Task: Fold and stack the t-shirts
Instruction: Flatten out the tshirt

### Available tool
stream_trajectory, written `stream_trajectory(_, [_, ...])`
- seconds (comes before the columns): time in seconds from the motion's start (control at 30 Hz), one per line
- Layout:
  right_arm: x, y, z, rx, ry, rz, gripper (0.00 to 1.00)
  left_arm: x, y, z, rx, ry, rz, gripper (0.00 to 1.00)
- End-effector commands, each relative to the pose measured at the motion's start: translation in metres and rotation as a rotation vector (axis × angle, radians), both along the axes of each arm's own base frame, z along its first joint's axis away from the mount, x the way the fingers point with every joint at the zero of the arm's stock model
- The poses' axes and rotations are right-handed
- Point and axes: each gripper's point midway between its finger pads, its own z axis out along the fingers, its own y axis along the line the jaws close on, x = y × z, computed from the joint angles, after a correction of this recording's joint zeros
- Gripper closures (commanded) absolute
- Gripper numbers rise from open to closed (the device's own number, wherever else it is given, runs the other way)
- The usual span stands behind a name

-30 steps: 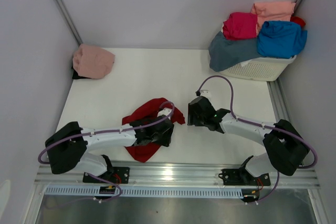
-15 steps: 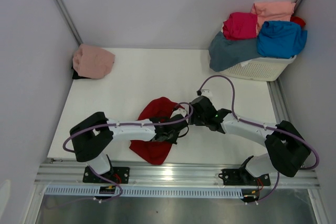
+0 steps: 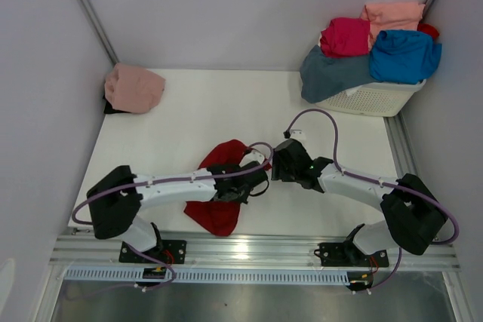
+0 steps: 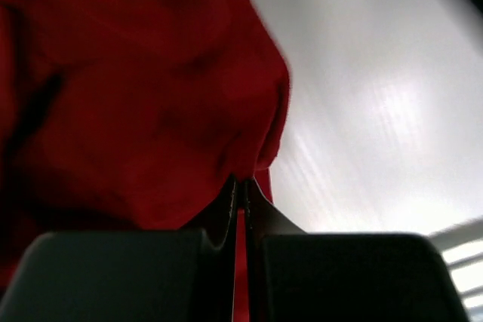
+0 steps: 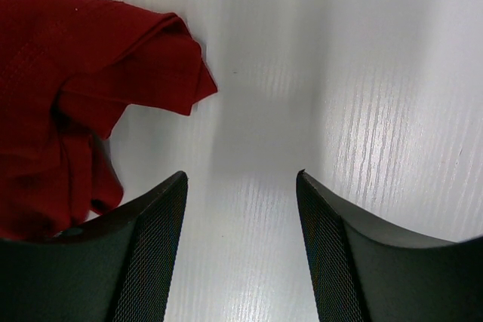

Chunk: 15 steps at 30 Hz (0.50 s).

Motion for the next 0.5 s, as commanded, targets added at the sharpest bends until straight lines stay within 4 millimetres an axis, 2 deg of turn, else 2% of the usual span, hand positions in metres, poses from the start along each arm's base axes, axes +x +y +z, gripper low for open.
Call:
stream_trajectory(0.0, [0.009,0.002,0.005,0.006,-0.032,-0.02,0.36,0.025,-0.015,0.103,-0.15,-0.178,-0.041,0.99])
stream_trajectory(0.03, [0.009,0.004,0.005,0.012,-0.027,-0.016,0.36,0.026,-0.016,0.119,-0.178,-0.198,-0.054,0.99])
stream_trajectory(0.07, [0.01,0.006,0.005,0.016,-0.026,-0.012,0.36,0.035,-0.023,0.155,-0.243,-0.244,-0.067,0.99])
stream_trajectory(0.1, [0.01,0.008,0.002,0.014,-0.018,-0.009,0.36,0.033,-0.024,0.173,-0.287,-0.253,-0.088,0.99])
stream_trajectory(0.2, [0.013,0.017,0.002,0.037,-0.011,0.004,0.37,0.038,-0.016,0.24,-0.43,-0.331,-0.117,0.99])
stream_trajectory(0.23, [0.013,0.019,0.0,0.036,-0.005,0.006,0.37,0.039,-0.007,0.265,-0.468,-0.374,-0.103,1.0])
stream_trajectory(0.3, [0.014,0.024,0.0,0.045,-0.002,0.016,0.36,0.046,0.015,0.293,-0.478,-0.424,-0.057,0.99])
stream_trajectory(0.33, [0.014,0.026,-0.002,0.045,0.005,0.022,0.36,0.051,0.035,0.307,-0.481,-0.467,-0.007,0.99])
stream_trajectory(0.43, [0.014,0.03,-0.007,0.043,0.02,0.036,0.36,0.051,0.07,0.333,-0.475,-0.547,0.04,0.99])
stream_trajectory(0.47, [0.014,0.031,-0.007,0.047,0.021,0.035,0.36,0.05,0.087,0.342,-0.468,-0.589,0.058,0.99])
